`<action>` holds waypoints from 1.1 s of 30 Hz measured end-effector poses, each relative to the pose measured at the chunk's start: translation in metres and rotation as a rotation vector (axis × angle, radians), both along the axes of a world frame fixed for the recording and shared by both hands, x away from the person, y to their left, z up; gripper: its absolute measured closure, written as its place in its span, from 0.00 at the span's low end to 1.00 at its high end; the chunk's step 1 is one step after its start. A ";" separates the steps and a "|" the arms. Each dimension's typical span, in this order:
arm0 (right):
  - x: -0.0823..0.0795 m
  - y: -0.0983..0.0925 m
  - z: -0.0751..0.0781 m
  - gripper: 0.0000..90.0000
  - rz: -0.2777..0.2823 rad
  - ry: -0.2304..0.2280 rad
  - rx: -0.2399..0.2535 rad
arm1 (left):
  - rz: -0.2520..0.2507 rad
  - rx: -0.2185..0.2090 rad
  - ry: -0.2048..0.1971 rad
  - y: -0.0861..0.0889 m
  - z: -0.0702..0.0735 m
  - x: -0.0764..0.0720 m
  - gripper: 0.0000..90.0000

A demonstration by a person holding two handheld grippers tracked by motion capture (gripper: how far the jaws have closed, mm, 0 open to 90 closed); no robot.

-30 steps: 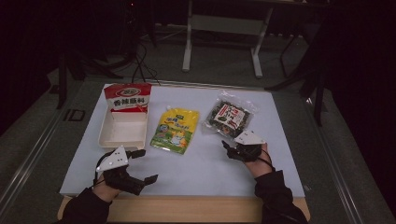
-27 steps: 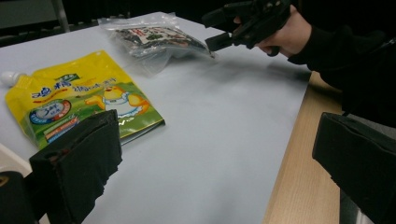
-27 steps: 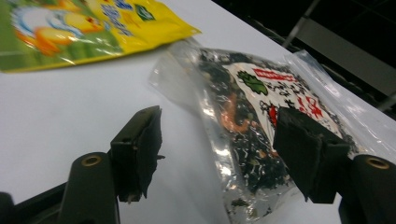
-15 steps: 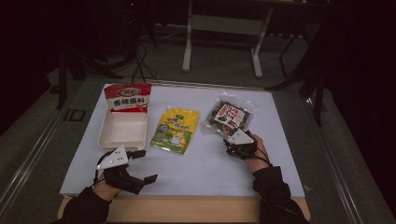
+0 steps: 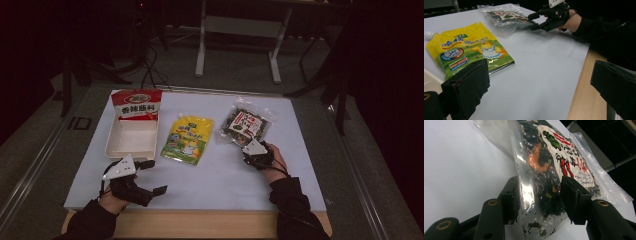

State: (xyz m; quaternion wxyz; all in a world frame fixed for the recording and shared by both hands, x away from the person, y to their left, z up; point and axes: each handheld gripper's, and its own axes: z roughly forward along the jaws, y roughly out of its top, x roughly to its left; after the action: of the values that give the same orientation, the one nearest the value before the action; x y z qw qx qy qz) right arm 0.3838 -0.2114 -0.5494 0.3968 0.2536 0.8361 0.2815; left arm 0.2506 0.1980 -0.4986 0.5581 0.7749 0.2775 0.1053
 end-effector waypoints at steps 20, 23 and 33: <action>-0.020 -0.002 0.018 0.84 0.082 -0.073 -0.078 | -0.003 0.002 0.009 0.000 -0.002 0.002 0.03; -0.024 -0.003 0.021 0.84 0.109 -0.060 -0.067 | -0.004 0.002 0.009 0.000 -0.002 0.002 0.03; -0.050 -0.015 0.037 0.84 0.200 -0.035 -0.006 | -0.010 0.013 0.008 -0.002 -0.004 0.002 0.03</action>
State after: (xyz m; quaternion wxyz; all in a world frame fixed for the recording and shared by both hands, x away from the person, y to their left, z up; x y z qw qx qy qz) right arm 0.3343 -0.2260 -0.5122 0.3821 0.1625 0.8510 0.3215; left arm 0.2525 0.1958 -0.5023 0.5523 0.7803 0.2754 0.1011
